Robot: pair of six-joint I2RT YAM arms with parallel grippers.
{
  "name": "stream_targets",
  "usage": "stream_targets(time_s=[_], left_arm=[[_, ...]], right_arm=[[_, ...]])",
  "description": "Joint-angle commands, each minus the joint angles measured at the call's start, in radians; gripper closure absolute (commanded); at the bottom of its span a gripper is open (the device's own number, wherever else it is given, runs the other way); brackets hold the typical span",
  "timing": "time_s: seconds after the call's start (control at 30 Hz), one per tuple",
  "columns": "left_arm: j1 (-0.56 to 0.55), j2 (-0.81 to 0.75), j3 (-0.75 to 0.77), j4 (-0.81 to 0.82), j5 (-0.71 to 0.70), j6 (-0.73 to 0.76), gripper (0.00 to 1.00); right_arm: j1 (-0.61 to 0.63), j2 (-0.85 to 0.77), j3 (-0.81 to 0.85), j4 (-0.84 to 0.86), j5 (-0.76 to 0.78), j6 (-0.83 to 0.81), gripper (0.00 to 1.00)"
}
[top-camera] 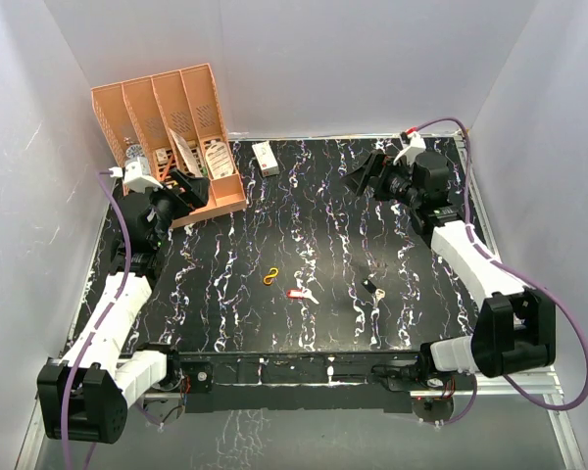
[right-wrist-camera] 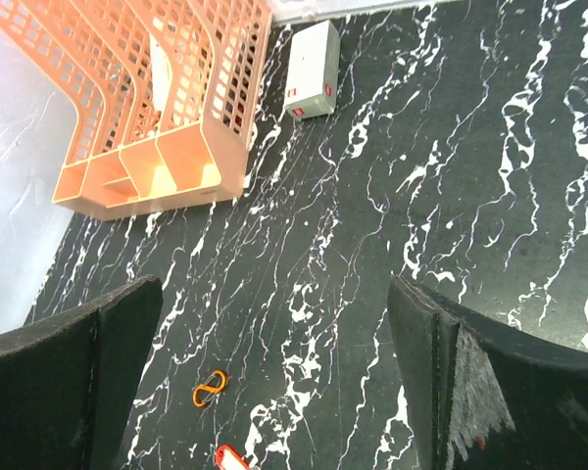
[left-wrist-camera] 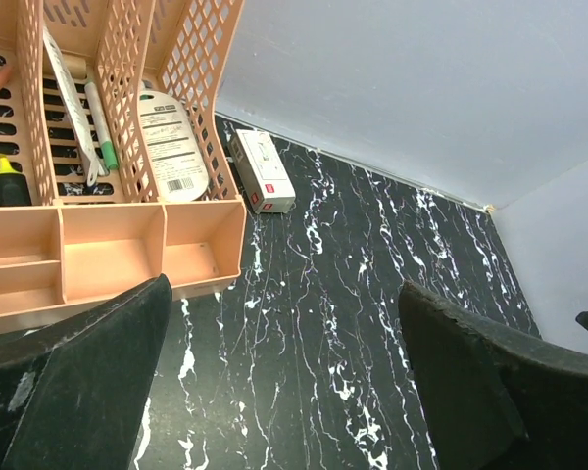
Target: Put the keys on the keyring
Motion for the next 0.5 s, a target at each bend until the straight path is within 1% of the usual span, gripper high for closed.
stream_targets(time_s=[0.0, 0.03, 0.13, 0.2, 0.27, 0.3, 0.37, 0.47], left_arm=[[-0.001, -0.009, 0.018, 0.075, 0.053, -0.012, 0.01], [-0.002, -0.007, 0.019, 0.073, 0.06, -0.03, 0.01], [-0.001, -0.001, 0.03, 0.039, 0.096, -0.093, 0.01], [-0.001, -0.003, 0.027, 0.061, 0.151, -0.08, 0.02], [0.0, 0.003, 0.042, 0.044, 0.175, -0.083, 0.07], [-0.001, 0.011, 0.055, 0.028, 0.189, -0.08, 0.07], [-0.001, 0.031, 0.085, -0.009, 0.206, -0.066, 0.05], [-0.001, 0.042, 0.121, -0.087, 0.19, -0.03, 0.04]], right_arm=[[-0.005, -0.098, 0.017, 0.032, 0.077, 0.005, 0.02], [-0.006, -0.11, 0.009, 0.038, 0.085, 0.021, 0.02], [-0.005, -0.146, -0.056, 0.138, 0.067, 0.101, 0.01], [-0.005, -0.142, -0.062, 0.171, 0.029, 0.119, 0.02], [-0.005, -0.12, -0.009, 0.092, 0.027, 0.114, 0.02], [-0.005, -0.116, 0.014, 0.046, 0.035, 0.097, 0.02], [-0.005, -0.124, 0.008, 0.041, 0.063, 0.085, 0.02], [-0.005, -0.148, 0.01, -0.009, 0.156, 0.068, 0.02]])
